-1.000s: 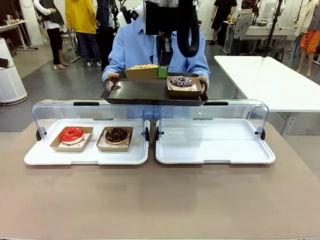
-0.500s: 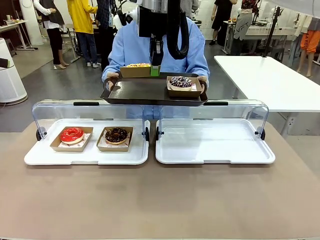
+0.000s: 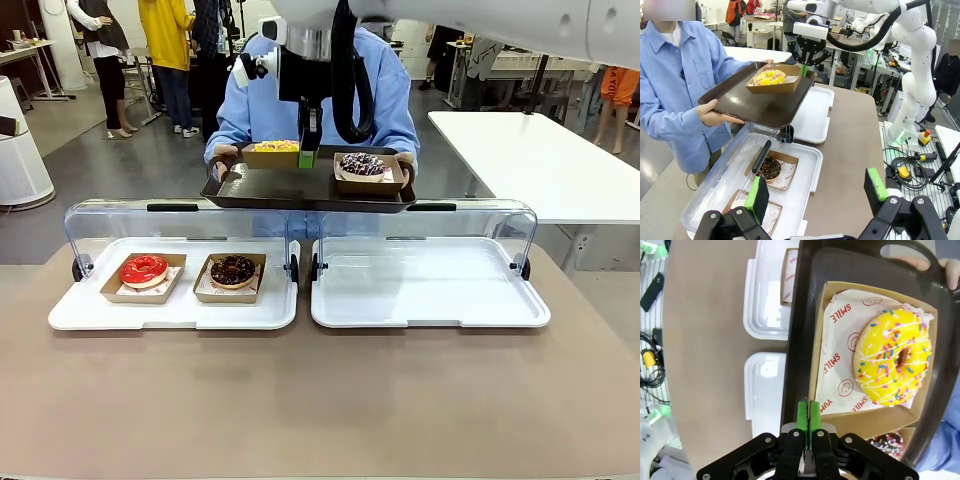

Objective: Provide the desired donut to the person.
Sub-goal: Place the picked Paper togo box onto the Handle tray extended by the person.

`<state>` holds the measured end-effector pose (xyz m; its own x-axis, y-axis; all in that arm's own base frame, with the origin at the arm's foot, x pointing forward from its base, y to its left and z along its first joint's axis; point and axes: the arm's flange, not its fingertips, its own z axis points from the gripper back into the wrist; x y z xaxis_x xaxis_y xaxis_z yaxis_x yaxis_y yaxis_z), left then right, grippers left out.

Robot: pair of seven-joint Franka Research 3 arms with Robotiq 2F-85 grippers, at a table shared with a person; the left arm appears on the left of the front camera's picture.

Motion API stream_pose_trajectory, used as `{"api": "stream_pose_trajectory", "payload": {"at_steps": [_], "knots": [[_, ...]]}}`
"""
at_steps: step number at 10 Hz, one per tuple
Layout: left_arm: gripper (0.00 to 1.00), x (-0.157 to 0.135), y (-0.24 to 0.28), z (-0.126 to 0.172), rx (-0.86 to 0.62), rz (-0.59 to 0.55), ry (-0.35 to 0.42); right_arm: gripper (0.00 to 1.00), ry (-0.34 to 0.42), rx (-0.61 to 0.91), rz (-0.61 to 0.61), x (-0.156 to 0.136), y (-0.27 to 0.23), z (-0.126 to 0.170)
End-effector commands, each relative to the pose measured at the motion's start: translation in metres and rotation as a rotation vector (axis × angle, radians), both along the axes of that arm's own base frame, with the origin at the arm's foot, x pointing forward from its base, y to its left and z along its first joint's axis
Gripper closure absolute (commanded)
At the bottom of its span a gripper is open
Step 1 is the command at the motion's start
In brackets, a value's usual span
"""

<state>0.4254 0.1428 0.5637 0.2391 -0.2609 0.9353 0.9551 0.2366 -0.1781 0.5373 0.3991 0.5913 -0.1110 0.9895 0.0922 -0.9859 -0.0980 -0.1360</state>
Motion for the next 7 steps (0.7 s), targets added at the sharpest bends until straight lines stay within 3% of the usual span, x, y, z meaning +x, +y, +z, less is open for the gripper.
{"api": "stream_pose_trajectory", "payload": {"at_steps": [1,7], "knots": [[0.00,-0.001,0.001,0.002,-0.008,0.000,-0.007,0.98,-0.053,-0.020,0.022,0.002,-0.001,-0.011],[0.00,-0.001,0.001,0.002,-0.008,0.000,-0.007,0.98,-0.048,-0.035,-0.018,0.027,-0.001,-0.050]]}}
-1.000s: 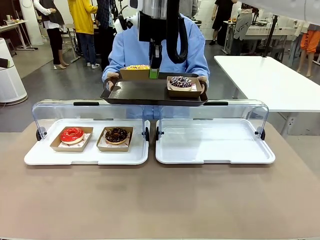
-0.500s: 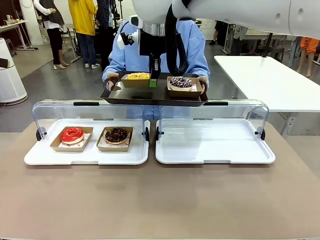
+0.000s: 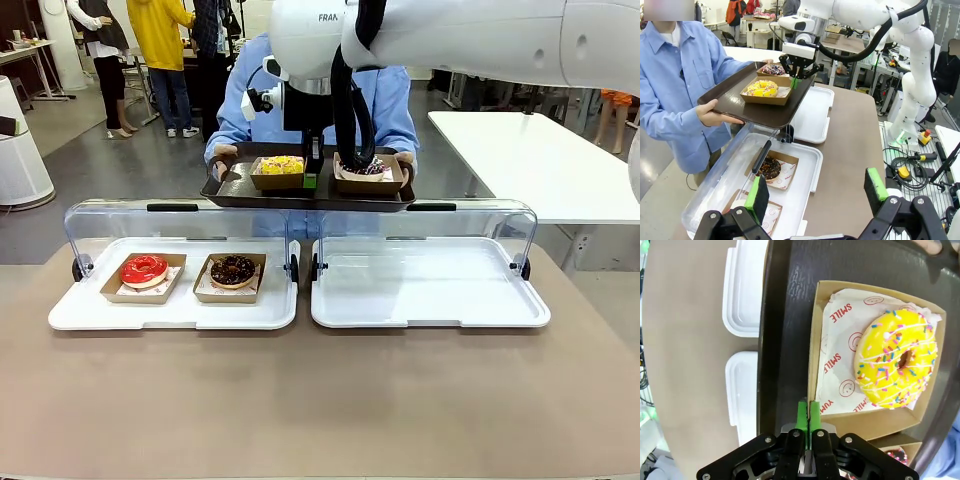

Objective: Provide the desired donut to the person.
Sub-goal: Place the picked Paper togo box onto the Handle tray extended by the person.

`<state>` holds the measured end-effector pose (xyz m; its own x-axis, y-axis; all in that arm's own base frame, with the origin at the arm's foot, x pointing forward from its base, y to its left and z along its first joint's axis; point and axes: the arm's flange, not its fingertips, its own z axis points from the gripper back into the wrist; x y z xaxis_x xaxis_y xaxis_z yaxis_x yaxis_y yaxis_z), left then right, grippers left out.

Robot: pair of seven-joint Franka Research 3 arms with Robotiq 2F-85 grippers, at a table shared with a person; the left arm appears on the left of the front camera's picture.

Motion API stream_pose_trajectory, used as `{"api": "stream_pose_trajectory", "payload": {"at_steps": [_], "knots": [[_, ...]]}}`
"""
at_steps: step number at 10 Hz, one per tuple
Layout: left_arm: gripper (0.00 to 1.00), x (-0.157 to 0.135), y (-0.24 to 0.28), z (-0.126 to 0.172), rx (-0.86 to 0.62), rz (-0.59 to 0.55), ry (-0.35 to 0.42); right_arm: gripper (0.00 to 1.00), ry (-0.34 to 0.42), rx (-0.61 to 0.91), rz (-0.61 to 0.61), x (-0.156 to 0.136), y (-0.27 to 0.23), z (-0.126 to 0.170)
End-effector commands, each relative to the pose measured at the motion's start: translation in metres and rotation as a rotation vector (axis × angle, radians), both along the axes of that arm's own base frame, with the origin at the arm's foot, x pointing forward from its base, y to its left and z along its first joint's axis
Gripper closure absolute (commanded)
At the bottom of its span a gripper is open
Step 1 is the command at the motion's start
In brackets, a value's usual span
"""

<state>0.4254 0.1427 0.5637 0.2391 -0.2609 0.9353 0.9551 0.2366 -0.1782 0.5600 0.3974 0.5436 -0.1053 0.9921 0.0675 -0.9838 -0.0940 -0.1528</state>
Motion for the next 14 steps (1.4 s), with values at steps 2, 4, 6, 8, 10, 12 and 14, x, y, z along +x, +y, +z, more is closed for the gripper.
{"api": "stream_pose_trajectory", "payload": {"at_steps": [2,4,6,8,10,12,14], "knots": [[0.00,-0.001,0.001,0.002,-0.008,0.000,-0.007,0.98,-0.035,-0.004,-0.030,0.010,0.003,-0.008],[0.00,-0.001,0.001,0.002,-0.008,0.000,-0.007,0.98,-0.043,0.004,-0.046,0.013,0.005,-0.010],[0.00,-0.001,0.001,0.002,-0.008,0.000,-0.007,0.39,-0.044,0.014,-0.045,0.012,0.004,-0.010],[0.00,-0.001,0.001,0.002,-0.008,0.000,-0.007,0.00,-0.056,0.025,-0.038,0.011,0.003,-0.004],[0.00,-0.001,0.001,0.002,-0.008,0.000,-0.007,0.16,-0.060,0.028,-0.036,0.010,0.002,-0.001],[0.00,-0.001,0.001,0.002,-0.008,0.000,-0.007,0.00,-0.061,0.030,-0.033,0.009,0.002,0.001],[0.00,-0.001,0.001,0.002,-0.008,0.000,-0.007,0.00,-0.059,0.029,-0.032,0.010,0.002,0.001]]}}
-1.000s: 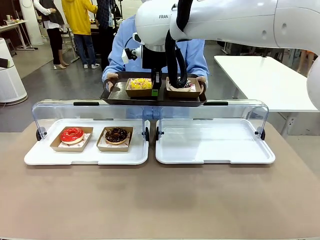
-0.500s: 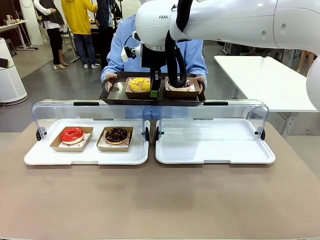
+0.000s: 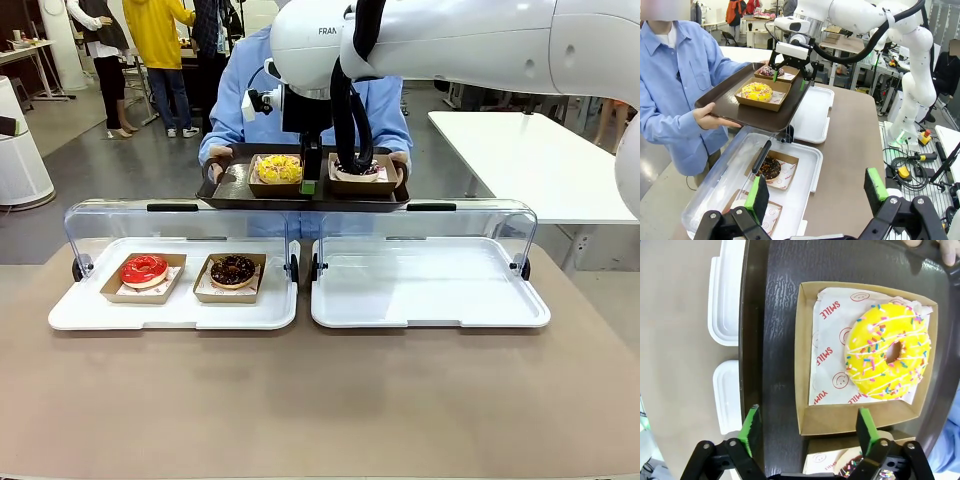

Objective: Provide the desired donut to the person.
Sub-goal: Place the picked Paper togo box onto the Handle tray extended by the person.

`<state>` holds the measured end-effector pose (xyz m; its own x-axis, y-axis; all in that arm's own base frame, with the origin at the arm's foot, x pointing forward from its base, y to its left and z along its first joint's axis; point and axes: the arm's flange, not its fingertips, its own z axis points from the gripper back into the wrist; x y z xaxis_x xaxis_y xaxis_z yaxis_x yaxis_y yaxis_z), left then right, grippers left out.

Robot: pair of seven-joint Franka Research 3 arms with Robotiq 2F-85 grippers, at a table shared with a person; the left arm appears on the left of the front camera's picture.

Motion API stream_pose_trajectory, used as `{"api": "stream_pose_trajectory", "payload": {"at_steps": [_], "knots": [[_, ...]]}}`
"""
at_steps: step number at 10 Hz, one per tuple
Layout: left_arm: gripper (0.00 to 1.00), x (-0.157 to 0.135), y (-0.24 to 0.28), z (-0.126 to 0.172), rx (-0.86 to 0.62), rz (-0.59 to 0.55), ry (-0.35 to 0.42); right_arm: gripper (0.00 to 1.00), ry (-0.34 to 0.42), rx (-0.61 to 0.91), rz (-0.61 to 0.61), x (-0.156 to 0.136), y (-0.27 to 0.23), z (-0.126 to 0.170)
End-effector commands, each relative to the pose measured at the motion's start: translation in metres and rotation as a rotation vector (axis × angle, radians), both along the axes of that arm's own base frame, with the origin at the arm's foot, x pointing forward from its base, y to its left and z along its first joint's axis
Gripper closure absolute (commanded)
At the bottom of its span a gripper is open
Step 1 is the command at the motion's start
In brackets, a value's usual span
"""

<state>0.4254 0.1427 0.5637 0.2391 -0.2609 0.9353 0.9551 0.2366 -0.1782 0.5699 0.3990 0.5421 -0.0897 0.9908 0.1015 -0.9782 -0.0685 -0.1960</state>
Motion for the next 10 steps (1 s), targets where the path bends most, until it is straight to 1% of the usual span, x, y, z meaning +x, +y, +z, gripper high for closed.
{"api": "stream_pose_trajectory", "payload": {"at_steps": [1,3,4,5,6,7,8,10], "knots": [[0.00,-0.001,0.001,0.002,-0.008,0.000,-0.007,0.00,-0.017,-0.010,-0.013,0.000,0.000,0.003],[0.00,-0.001,0.001,0.002,-0.008,0.000,-0.007,0.00,0.001,-0.014,-0.030,-0.003,-0.003,0.006],[0.00,-0.001,0.001,0.002,-0.008,0.000,-0.007,0.00,0.033,-0.040,-0.007,-0.016,-0.002,0.014],[0.00,-0.001,0.001,0.002,-0.008,0.000,-0.007,0.00,0.068,-0.074,0.000,-0.037,-0.007,0.026],[0.00,-0.001,0.001,0.002,-0.008,0.000,-0.007,0.00,0.104,-0.104,0.003,-0.065,-0.020,0.038],[0.00,-0.001,0.001,0.002,-0.008,0.000,-0.007,0.00,0.126,-0.108,0.033,-0.096,-0.038,0.052],[0.00,-0.001,0.001,0.002,-0.008,0.000,-0.007,0.00,0.112,-0.104,0.044,-0.128,-0.066,0.067],[0.00,-0.001,0.001,0.002,-0.008,0.000,-0.007,0.00,0.073,-0.095,0.036,-0.175,-0.119,0.078]]}}
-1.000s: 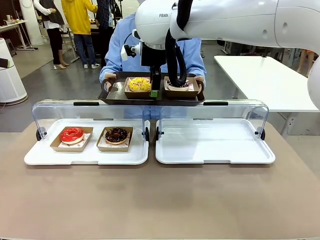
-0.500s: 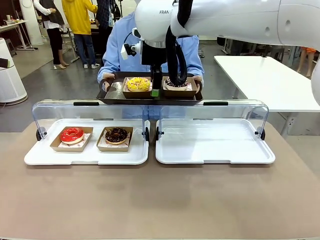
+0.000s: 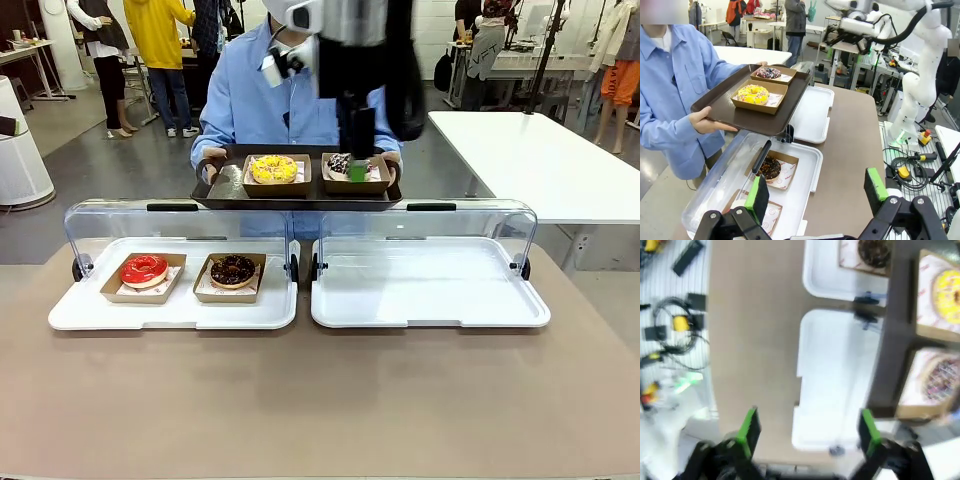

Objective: Provide the desired donut to the person.
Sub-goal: Place the picked Paper togo box onto the Handle tray extended by the person.

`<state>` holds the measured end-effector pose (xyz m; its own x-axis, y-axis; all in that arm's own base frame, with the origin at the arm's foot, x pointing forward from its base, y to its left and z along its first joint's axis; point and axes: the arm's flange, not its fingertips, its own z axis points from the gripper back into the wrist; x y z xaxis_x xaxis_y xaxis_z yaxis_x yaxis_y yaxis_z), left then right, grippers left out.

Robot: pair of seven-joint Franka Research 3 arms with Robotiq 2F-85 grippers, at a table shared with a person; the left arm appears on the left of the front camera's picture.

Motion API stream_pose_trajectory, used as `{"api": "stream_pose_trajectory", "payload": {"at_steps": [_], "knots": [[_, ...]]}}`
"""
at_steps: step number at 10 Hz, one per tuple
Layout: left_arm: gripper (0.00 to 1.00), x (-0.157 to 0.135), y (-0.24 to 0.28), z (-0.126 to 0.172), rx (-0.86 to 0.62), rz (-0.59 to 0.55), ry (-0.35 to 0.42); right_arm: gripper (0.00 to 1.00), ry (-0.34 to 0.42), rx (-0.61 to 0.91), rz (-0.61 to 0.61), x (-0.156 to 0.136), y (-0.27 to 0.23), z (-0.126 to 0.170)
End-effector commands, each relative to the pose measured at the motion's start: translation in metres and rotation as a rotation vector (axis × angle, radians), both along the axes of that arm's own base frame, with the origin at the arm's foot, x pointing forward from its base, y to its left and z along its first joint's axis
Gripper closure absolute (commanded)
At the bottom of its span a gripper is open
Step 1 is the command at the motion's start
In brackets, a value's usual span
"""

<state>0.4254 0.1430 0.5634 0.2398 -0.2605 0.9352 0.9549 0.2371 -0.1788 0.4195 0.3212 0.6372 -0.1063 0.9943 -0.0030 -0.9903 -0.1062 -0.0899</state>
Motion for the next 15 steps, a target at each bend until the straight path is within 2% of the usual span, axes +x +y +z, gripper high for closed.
{"api": "stream_pose_trajectory", "payload": {"at_steps": [1,3,6,8,10,11,15], "knots": [[0.00,-0.001,0.001,0.002,-0.008,0.000,-0.008,0.00,-0.062,0.026,0.000,-0.039,-0.070,-0.017],[0.00,-0.001,0.001,0.002,-0.008,0.000,-0.008,0.00,-0.100,0.068,-0.077,-0.046,-0.136,-0.026],[0.00,-0.001,0.001,0.002,-0.008,0.000,-0.008,0.00,-0.060,0.150,-0.116,-0.032,-0.189,-0.055],[0.00,-0.001,0.001,0.002,-0.008,0.000,-0.008,0.00,-0.038,0.142,-0.137,-0.024,-0.195,-0.068],[0.00,-0.001,0.001,0.002,-0.008,0.000,-0.008,0.00,-0.057,0.088,-0.149,-0.014,-0.184,-0.075],[0.00,-0.001,0.001,0.002,-0.008,0.000,-0.008,0.00,-0.040,0.103,-0.154,-0.023,-0.201,-0.070],[0.00,-0.001,0.001,0.002,-0.008,0.000,-0.008,0.00,-0.040,0.103,-0.154,-0.023,-0.201,-0.070]]}}
